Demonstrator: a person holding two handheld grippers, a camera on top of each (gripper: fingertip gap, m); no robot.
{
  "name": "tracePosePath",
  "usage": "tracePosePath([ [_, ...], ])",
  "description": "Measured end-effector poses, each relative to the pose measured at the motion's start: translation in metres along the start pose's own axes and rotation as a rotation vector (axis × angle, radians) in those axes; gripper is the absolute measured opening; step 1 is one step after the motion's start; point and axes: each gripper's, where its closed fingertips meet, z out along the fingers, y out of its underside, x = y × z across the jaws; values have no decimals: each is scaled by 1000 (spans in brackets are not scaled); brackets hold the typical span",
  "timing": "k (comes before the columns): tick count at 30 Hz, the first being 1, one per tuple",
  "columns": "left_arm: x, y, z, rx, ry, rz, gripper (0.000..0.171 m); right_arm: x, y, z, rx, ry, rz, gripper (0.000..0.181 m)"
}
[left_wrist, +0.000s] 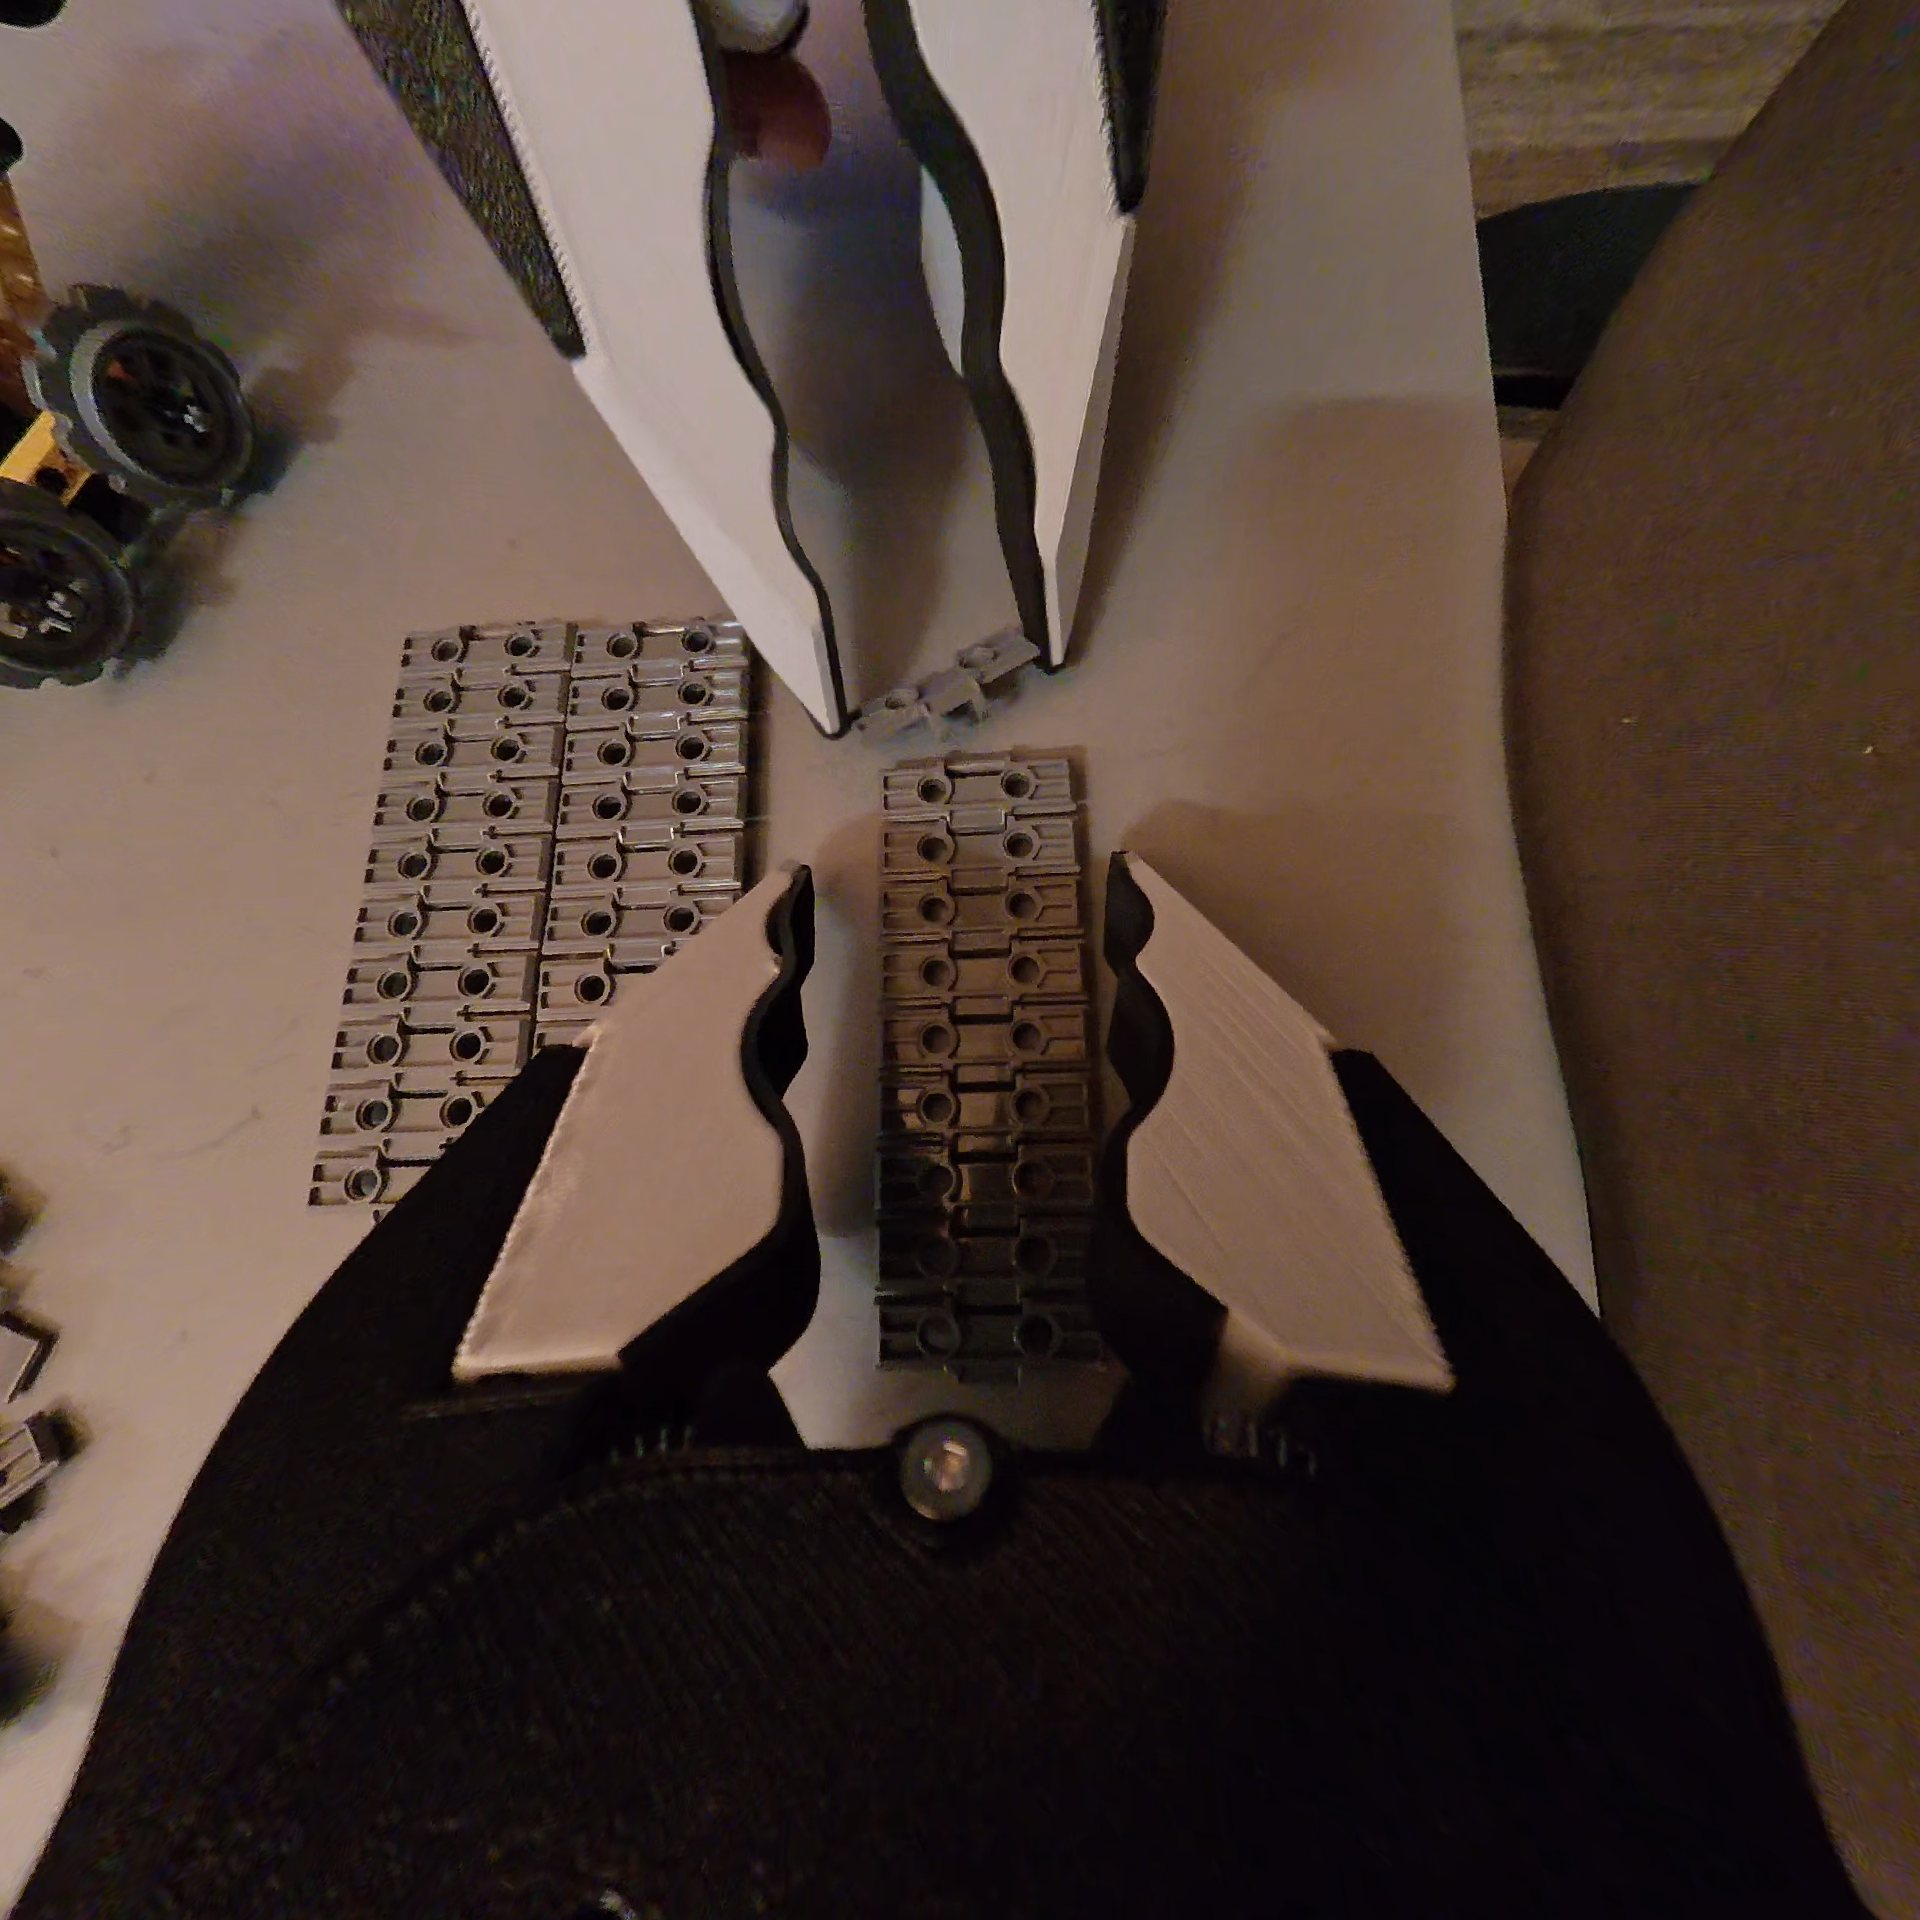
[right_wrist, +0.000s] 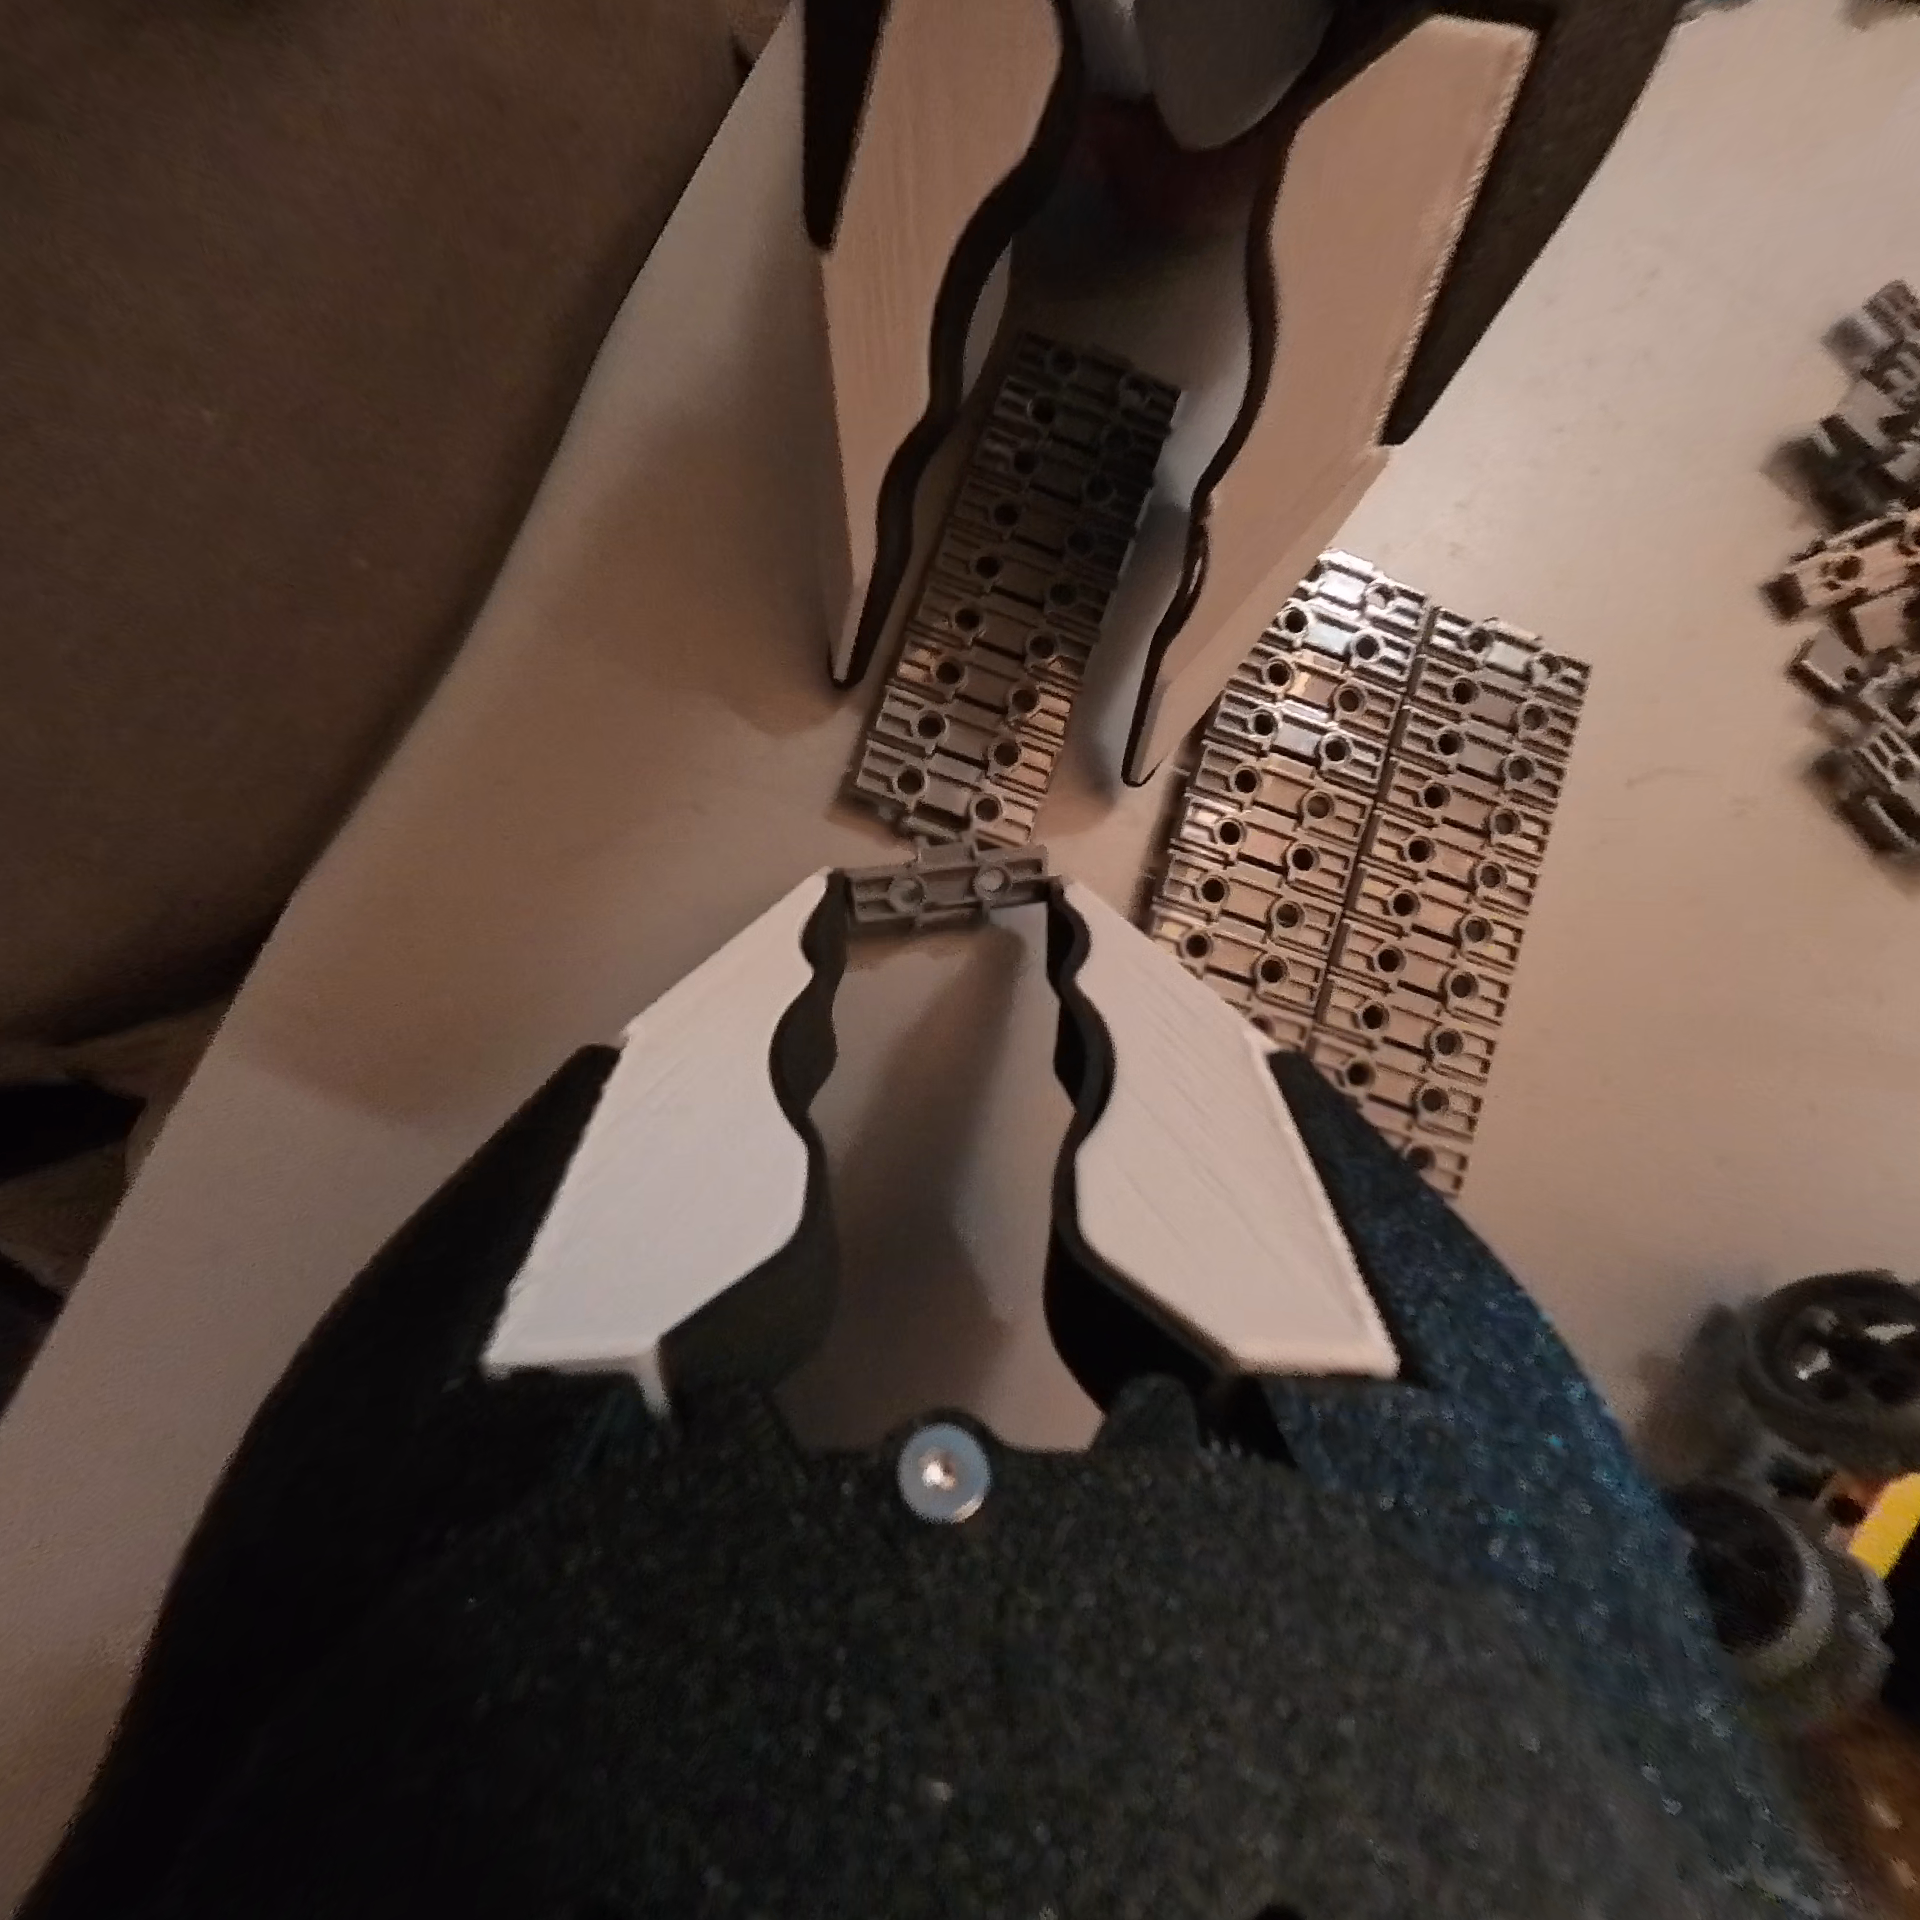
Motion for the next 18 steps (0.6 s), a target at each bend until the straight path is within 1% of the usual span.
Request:
tracePosePath([
  [3,0,1,1,-9,3,-4,55,-2,-5,0,46,60,68,38],
  [6,0,2,2,-14,6,-4,54,-5,3,5,-15,105,196,37],
  [10,0,2,2,-19,6,-3,53,-5,2,6,-19,128,327,37],
  [14,0,2,2,-19,5,-3,53,-4,2,6,5,150,366,36],
  [18,0,3,2,-22,12,-12,53,-2,0,3,40,186,356,36],
])
